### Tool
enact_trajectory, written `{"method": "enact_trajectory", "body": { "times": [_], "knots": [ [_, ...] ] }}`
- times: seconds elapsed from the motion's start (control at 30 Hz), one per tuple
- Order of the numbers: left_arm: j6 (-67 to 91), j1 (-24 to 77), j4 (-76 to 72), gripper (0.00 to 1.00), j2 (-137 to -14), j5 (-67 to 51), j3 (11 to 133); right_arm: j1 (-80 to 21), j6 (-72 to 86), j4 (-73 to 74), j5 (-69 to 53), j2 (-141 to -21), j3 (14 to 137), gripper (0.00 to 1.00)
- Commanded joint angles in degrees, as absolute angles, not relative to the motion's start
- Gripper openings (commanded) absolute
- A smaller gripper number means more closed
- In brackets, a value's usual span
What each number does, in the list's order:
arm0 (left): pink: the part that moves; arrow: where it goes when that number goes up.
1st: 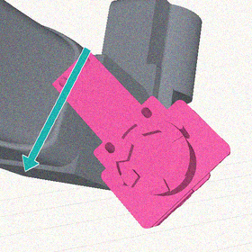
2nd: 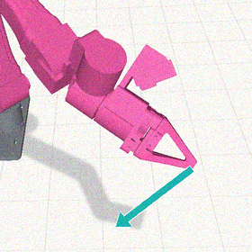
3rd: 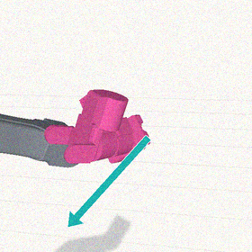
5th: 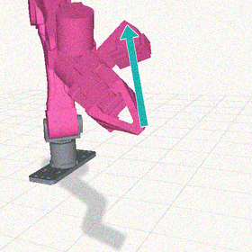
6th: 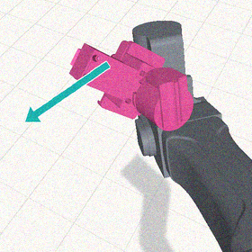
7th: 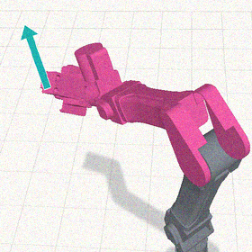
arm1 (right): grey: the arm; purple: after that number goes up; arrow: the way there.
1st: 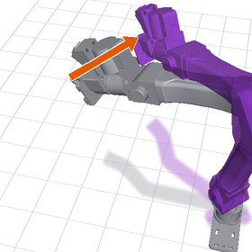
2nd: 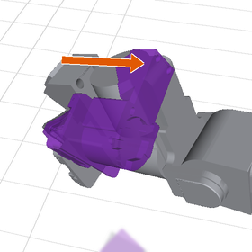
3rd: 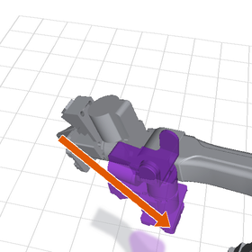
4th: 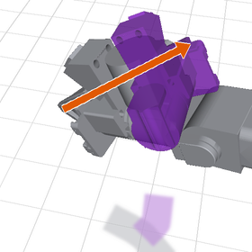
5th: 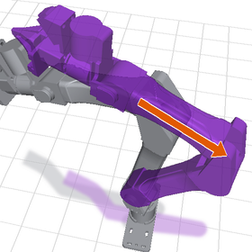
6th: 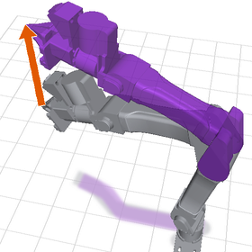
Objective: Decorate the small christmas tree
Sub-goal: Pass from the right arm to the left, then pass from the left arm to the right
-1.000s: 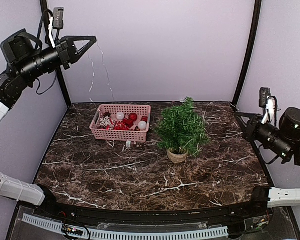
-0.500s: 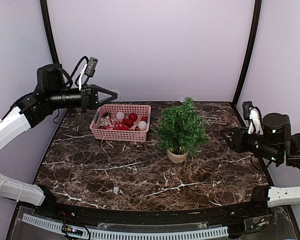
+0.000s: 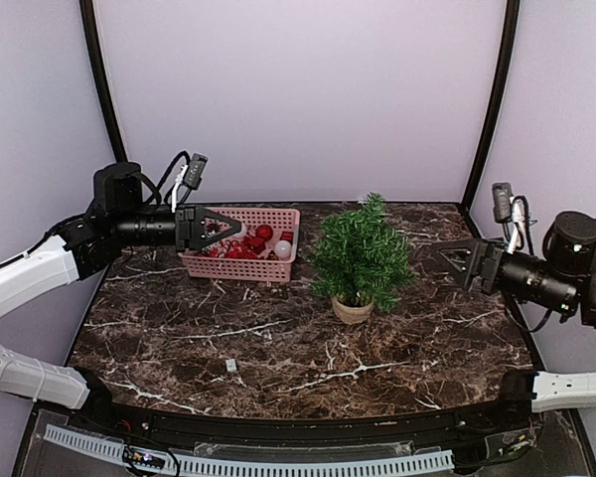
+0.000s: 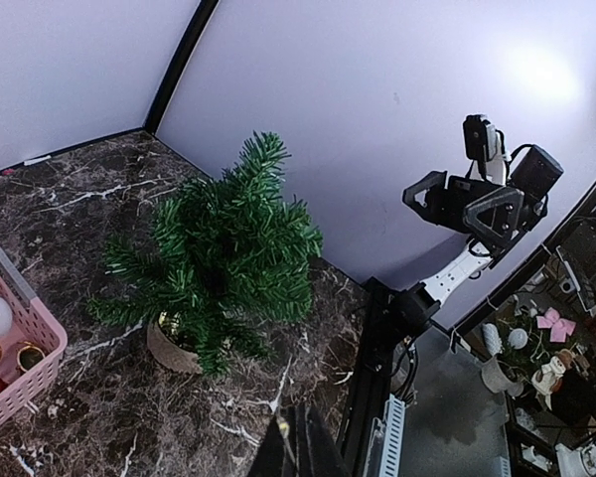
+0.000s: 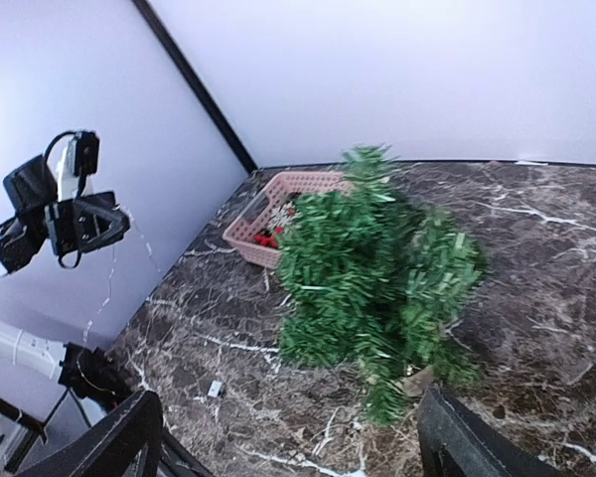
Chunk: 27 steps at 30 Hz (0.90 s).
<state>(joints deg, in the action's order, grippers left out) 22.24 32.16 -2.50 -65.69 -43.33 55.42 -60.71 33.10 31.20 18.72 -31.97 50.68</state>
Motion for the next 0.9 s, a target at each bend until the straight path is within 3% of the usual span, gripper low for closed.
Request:
{"method": "enact_trajectory", "body": {
  "times": [0.0,0.17,0.3,0.57,0.87],
  "knots": [
    [26.1,32.3,-8.9,0.05,-66.1,-42.1,54.2,-61.3,28.5,19.9,6.4,-46.0,56.3,0.89],
    [27.3,32.3,-10.2,0.05,-66.3,-41.0,54.1,-69.6,21.6,16.7,11.0,-65.1,67.9,0.9],
    [27.8,32.3,-11.2,0.05,-66.1,-39.7,53.7,-70.6,24.3,3.2,6.7,-76.6,69.0,0.89],
    [28.5,32.3,-11.8,0.07,-65.9,-35.4,53.3,-73.3,31.5,-11.0,-2.4,-92.3,73.2,0.91],
    [29.2,32.3,-13.2,0.07,-66.3,-34.3,53.0,-76.8,32.3,-9.9,-5.1,-103.3,81.3,0.85]
  ]
}}
